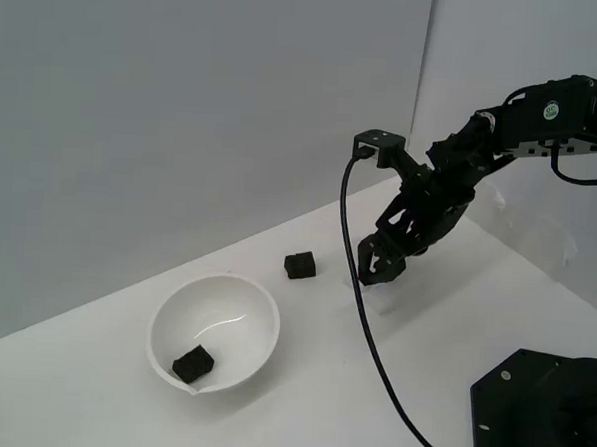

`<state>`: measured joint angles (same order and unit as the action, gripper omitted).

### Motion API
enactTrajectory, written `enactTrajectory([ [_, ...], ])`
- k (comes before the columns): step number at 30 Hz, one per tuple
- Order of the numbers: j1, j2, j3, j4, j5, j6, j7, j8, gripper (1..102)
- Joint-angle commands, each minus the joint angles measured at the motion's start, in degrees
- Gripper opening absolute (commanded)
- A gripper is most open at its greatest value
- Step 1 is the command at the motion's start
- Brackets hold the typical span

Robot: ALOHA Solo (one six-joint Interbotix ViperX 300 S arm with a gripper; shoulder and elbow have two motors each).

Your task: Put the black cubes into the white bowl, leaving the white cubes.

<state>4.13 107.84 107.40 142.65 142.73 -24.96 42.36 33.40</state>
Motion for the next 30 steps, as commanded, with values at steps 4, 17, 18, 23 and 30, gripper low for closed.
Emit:
enactTrajectory([
  [4, 3.3, 0.0, 0.4, -0.4, -0.7, -0.3, -0.6, 1.8, 96],
  [17, 4.6, -5.5, -5.0, -2.5, -2.6, -0.2, -2.9, 2.5, 96],
  [18, 4.8, -5.7, -5.4, -2.6, -2.9, -0.3, -2.8, 2.6, 96],
  [23, 6.3, -7.1, -6.7, -2.8, -3.1, -0.2, -3.0, 2.8, 96],
  [30, 8.3, -8.5, -8.1, -2.8, -3.0, 0.2, -3.0, 2.9, 96],
])
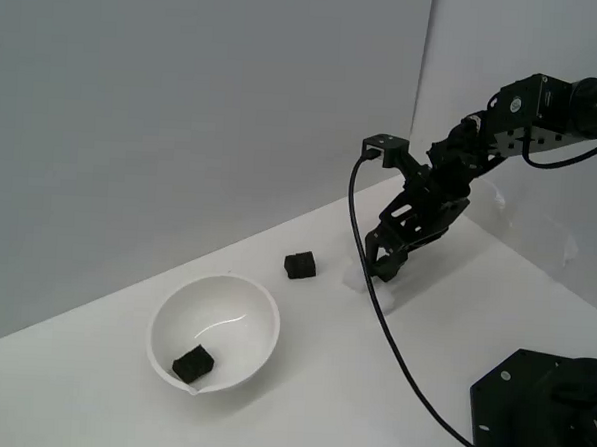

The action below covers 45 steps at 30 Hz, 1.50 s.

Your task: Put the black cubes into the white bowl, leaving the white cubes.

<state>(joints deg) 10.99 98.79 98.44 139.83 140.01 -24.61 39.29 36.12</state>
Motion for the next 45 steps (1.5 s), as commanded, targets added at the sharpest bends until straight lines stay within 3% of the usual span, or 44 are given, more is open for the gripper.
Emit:
enactTrajectory([
  [1, 1.9, 0.4, 0.7, 0.1, -0.3, 0.0, 0.1, 0.2, 96],
  [24, 3.9, -3.3, -3.1, -0.5, -0.9, 1.2, 1.0, 0.1, 92],
  [27, 4.7, -3.5, -3.2, -0.6, -0.9, 1.2, 1.0, 0.2, 82],
  [31, 4.7, -2.6, -2.4, -0.5, -0.8, 1.2, 1.0, 0.2, 50],
  [33, 4.7, -2.2, -1.9, -0.5, -0.9, 1.2, 1.0, 0.2, 40],
  [38, 4.7, -0.4, 0.0, -0.5, -0.8, 1.2, 1.0, 0.2, 28],
  [45, 4.8, 5.6, 5.9, -1.6, -2.0, 1.1, 2.7, -0.1, 28],
])
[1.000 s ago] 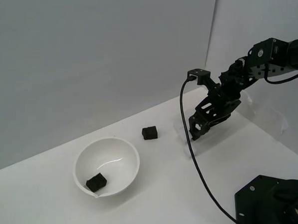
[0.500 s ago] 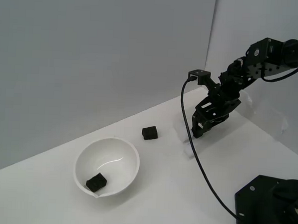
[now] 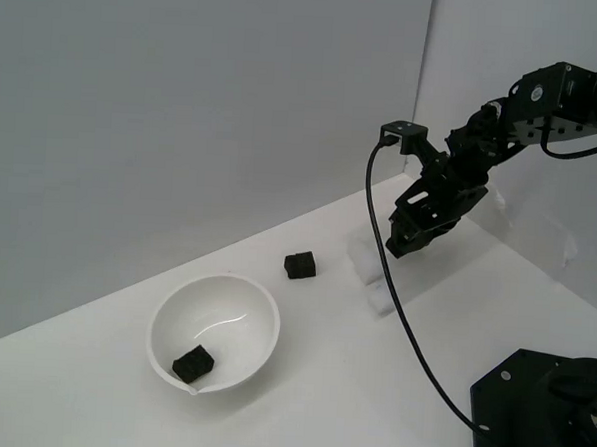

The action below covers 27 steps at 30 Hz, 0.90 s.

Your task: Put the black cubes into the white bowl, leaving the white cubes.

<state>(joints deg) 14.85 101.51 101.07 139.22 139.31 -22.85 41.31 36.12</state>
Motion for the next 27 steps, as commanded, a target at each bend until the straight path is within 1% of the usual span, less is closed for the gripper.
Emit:
enactTrajectory([
  [1, 0.9, 3.8, 4.2, -1.3, -1.7, -0.9, 1.0, -0.2, 28],
  [3, 0.9, 5.5, 6.0, -1.9, -2.2, -1.5, 2.5, -0.3, 28],
  [5, 0.4, 7.8, 8.3, -2.4, -2.5, -2.8, 4.2, -0.3, 28],
  [8, -1.8, 12.3, 12.6, -2.5, -2.6, -4.7, 5.3, -0.3, 28],
  [10, -4.3, 14.8, 15.1, -2.5, -2.6, -5.6, 5.4, -0.4, 28],
  [12, -6.8, 16.9, 17.2, -2.5, -2.7, -6.9, 5.5, -1.0, 28],
  [14, -9.1, 18.5, 18.9, -2.6, -2.9, -8.9, 5.5, -1.6, 28],
  [17, -13.5, 20.1, 20.4, -3.2, -3.5, -12.0, 5.4, -1.8, 27],
  [21, -18.7, 20.1, 20.4, -4.6, -4.9, -15.5, 5.4, -2.0, 27],
  [27, -25.1, 18.7, 19.1, -6.9, -7.2, -19.0, 4.6, -2.0, 27],
])
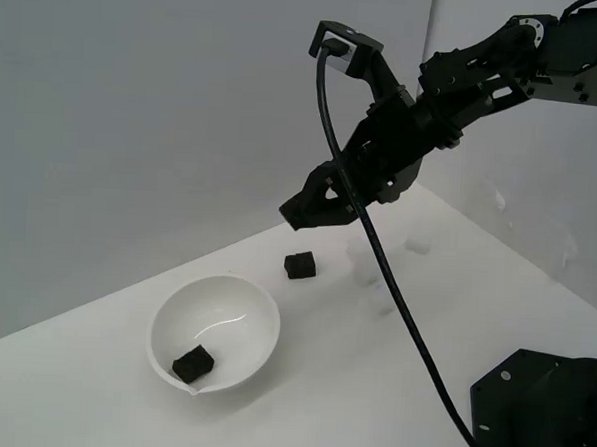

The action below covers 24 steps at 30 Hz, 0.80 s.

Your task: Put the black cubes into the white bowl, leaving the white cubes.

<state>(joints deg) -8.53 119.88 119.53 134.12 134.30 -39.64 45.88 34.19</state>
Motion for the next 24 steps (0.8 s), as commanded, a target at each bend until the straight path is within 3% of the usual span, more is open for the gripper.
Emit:
enactTrajectory([
  [1, -3.0, -0.1, 0.2, -2.1, -2.6, -2.6, -0.4, -0.2, 27],
  [12, -15.2, -9.1, -8.9, -5.8, -6.3, -5.0, -5.9, -0.2, 27],
  [24, -17.8, -14.9, -14.7, -5.8, -6.3, -5.4, -6.9, -0.2, 29],
])
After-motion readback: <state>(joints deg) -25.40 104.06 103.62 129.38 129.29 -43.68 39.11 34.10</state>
